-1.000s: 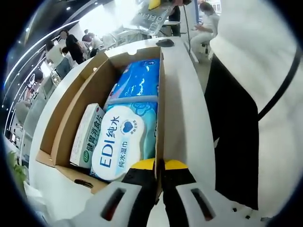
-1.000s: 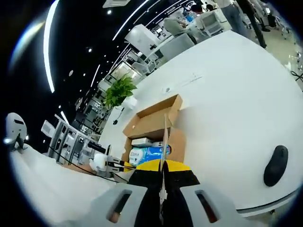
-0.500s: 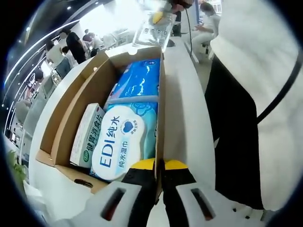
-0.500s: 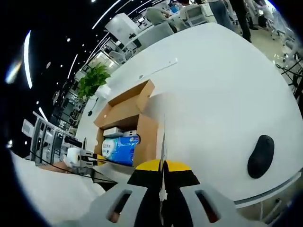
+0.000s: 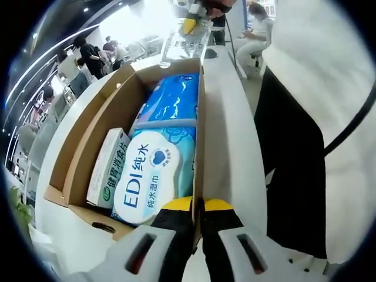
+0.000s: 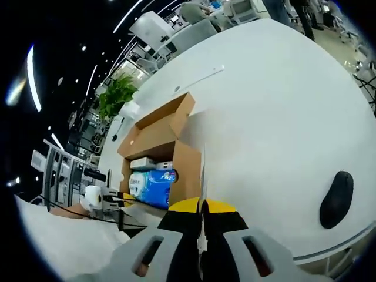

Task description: Operate the shoe box by opening the lid, removing the specified soft item, and placing it in the target area until the item is outside and the box remains undamaged.

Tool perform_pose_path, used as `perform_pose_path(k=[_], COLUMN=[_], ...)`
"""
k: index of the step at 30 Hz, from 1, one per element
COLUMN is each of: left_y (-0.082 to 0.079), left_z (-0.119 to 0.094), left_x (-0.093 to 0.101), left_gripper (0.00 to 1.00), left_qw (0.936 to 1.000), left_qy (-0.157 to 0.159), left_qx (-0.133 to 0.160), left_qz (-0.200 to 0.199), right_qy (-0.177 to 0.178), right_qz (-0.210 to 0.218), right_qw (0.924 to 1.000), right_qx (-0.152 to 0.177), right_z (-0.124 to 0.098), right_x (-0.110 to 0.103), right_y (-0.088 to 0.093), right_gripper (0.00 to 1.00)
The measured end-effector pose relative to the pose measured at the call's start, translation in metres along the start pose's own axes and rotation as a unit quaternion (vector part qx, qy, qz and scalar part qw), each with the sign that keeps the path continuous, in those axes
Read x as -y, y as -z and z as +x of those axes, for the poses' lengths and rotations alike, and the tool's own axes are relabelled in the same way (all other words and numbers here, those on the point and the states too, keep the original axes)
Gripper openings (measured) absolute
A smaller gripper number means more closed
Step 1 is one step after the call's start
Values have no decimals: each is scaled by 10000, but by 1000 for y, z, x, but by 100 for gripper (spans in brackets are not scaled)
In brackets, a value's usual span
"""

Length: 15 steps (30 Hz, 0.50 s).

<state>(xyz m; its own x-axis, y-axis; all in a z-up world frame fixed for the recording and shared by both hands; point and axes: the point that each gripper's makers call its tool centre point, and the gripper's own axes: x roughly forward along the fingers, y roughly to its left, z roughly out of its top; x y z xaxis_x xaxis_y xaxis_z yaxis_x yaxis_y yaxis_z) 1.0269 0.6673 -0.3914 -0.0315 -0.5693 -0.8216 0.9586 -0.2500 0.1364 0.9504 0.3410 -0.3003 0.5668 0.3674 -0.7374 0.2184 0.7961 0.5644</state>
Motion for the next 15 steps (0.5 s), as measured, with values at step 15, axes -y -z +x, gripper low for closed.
perform_pose_path(k=[15], left_y=[1], left_z=[0], left_x=[0], left_gripper=[3], left_qw=[10000], left_qy=[5], left_qx=[-36], left_qz=[-66], right_qy=[-346], right_qz=[-70], right_qw=[9982], right_qx=[-490], right_z=[20], right_x=[-2], right_y=[-2], right_gripper=[0])
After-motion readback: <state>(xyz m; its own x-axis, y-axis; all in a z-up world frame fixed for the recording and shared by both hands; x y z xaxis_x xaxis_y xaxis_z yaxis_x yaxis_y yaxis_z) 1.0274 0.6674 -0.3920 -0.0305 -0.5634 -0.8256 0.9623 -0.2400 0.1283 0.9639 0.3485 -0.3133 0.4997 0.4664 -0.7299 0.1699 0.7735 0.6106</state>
